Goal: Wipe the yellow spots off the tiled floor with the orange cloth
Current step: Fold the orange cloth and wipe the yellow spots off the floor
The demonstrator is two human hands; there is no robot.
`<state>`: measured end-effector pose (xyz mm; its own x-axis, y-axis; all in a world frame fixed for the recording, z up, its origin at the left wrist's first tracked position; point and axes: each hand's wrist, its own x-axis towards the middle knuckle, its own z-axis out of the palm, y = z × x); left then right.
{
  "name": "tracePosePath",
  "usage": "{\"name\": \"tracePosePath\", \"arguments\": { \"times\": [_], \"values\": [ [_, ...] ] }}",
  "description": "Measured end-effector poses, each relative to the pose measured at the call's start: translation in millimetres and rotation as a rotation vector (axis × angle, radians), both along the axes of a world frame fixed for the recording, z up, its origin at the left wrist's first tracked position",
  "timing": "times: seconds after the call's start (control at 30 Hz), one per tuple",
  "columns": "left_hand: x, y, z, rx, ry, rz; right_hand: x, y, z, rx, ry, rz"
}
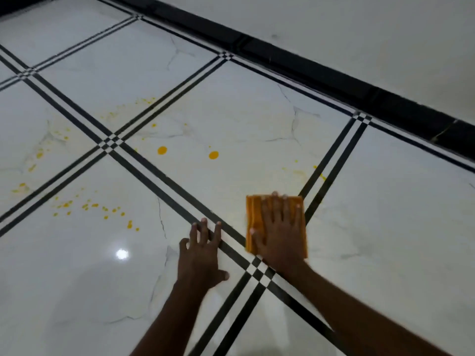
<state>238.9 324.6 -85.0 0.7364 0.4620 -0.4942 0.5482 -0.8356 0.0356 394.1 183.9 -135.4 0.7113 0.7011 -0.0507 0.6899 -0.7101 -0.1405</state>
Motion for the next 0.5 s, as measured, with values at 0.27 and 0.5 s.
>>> {"name": "tracePosePath", "arguments": {
  "times": [0.27,0.5],
  "values": [
    [41.2,11.8,-26.5,0.086,-0.231,0.046,114.1,71.0,-9.8,-0.028,-0.068,0.029],
    [46.7,21.0,-24.3,0.096,-0.225,0.073,58.7,19.9,-4.1,-0.022,-0.047,-0.020]
  ]
}}
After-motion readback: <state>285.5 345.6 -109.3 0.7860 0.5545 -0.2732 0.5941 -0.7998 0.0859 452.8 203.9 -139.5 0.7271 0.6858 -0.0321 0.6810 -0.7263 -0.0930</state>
